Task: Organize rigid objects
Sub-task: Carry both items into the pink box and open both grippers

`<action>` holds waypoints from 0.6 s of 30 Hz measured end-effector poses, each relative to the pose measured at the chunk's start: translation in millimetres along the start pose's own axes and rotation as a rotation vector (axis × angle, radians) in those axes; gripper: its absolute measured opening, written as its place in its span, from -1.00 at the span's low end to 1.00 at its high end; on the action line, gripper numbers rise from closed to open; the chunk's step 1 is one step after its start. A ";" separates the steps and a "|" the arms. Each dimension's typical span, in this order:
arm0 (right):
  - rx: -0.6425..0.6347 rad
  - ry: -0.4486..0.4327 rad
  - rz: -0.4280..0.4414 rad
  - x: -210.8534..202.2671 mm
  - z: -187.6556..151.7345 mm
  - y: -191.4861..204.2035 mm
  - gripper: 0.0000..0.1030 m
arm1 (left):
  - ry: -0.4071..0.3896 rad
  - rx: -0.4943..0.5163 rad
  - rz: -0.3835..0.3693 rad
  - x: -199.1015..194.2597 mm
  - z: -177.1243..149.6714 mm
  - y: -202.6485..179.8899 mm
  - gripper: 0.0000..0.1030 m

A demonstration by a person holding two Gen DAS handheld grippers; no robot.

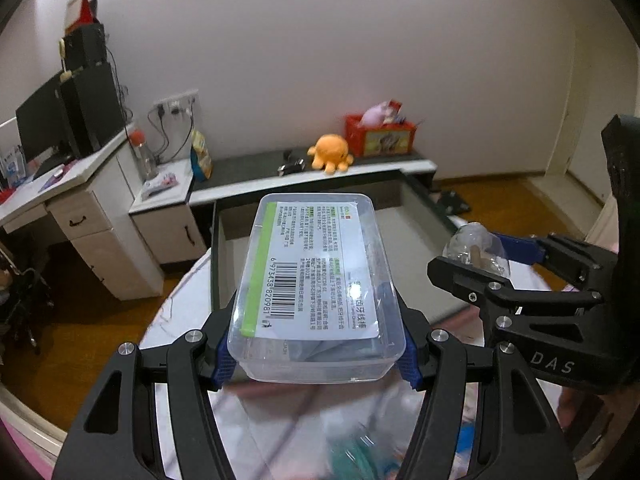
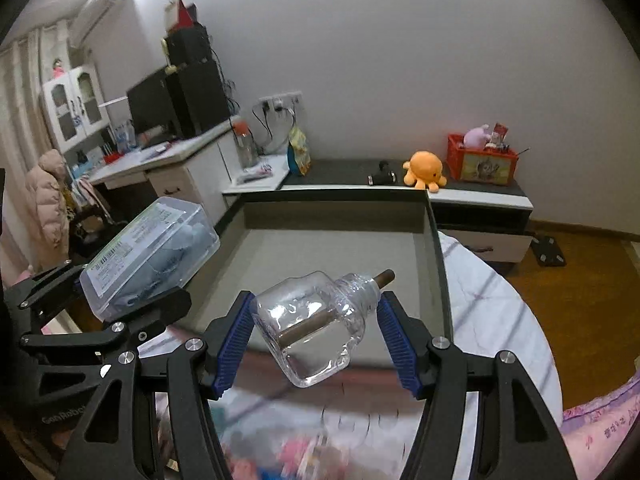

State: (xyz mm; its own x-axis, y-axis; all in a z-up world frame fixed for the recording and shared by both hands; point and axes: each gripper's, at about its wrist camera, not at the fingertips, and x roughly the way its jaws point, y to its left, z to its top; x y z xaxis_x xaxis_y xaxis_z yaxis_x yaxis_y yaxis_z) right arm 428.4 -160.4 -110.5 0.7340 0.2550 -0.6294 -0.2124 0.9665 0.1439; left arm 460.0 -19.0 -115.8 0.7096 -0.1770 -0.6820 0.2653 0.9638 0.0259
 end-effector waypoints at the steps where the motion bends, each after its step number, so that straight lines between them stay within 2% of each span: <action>1: -0.002 0.030 -0.002 12.4 5.2 -1.0 0.24 | 0.034 0.004 -0.003 13.9 5.7 3.9 0.24; 5: 0.018 0.163 0.005 63.2 14.9 -10.1 0.25 | 0.149 0.028 0.023 60.2 15.4 13.1 0.24; 9: 0.026 0.254 -0.008 97.6 13.1 -17.0 0.25 | 0.243 0.014 -0.011 95.9 11.9 21.8 0.24; 12: 0.044 0.318 -0.002 117.5 6.3 -20.7 0.25 | 0.275 0.016 -0.003 110.3 6.0 25.2 0.25; 15: 0.050 0.337 -0.017 124.8 3.3 -23.8 0.26 | 0.293 0.010 -0.013 116.8 0.7 23.8 0.26; 18: 0.047 0.337 -0.043 123.8 5.0 -25.6 0.26 | 0.290 0.000 -0.004 113.9 0.0 25.5 0.52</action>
State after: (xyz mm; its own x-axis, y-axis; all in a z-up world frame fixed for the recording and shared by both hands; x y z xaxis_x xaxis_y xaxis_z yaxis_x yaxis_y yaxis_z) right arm 527.9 -153.4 -188.3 0.4856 0.1979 -0.8515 -0.1501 0.9785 0.1418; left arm 547.7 -14.6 -192.8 0.4922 -0.1167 -0.8626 0.2679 0.9632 0.0225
